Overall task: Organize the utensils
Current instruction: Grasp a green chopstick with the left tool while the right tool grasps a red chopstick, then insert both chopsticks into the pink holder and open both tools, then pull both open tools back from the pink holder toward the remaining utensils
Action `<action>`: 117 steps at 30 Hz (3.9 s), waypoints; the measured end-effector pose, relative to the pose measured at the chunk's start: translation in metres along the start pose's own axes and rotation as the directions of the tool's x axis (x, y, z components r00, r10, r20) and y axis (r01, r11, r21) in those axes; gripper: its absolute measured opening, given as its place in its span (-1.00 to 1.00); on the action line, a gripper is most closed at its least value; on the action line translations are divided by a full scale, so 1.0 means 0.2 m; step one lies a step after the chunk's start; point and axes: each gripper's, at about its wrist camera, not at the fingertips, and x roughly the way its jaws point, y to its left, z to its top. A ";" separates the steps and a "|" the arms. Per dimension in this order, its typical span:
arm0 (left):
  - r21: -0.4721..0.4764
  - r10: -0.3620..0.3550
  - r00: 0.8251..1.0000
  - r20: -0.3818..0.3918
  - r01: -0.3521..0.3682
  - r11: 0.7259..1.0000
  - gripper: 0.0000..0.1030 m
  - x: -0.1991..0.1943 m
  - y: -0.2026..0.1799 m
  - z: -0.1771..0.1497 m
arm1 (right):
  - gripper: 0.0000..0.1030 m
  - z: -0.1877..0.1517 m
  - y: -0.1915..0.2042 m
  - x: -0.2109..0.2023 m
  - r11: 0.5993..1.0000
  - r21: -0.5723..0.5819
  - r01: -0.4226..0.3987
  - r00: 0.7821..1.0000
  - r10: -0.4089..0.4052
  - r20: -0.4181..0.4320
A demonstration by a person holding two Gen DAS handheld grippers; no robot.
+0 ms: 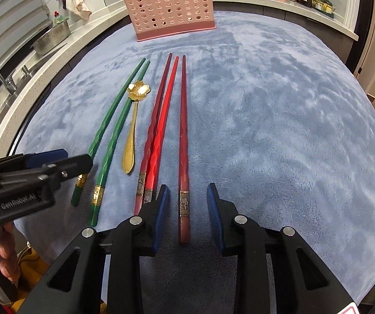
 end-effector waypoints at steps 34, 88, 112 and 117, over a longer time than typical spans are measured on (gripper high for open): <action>0.037 -0.006 0.998 0.060 0.004 0.999 -0.86 -0.07 0.02 0.01 | -0.84 0.04 -0.04 -0.09 1.000 -0.005 -0.025 0.998 0.025 0.066; -0.024 0.018 0.758 0.652 -0.003 1.000 -0.87 -1.00 0.11 1.54 | -0.86 1.68 -0.16 -0.72 0.975 0.061 -0.216 0.770 0.131 0.624; -0.103 0.089 0.826 0.557 -0.038 0.994 -0.33 -0.68 0.18 1.58 | -0.54 1.74 -0.14 -0.34 0.975 0.106 -0.194 0.847 0.111 0.520; -0.106 0.086 0.828 0.554 -0.033 0.994 -0.33 -0.71 0.18 1.54 | -0.50 1.68 -0.13 -0.42 0.978 0.089 -0.189 0.837 0.113 0.535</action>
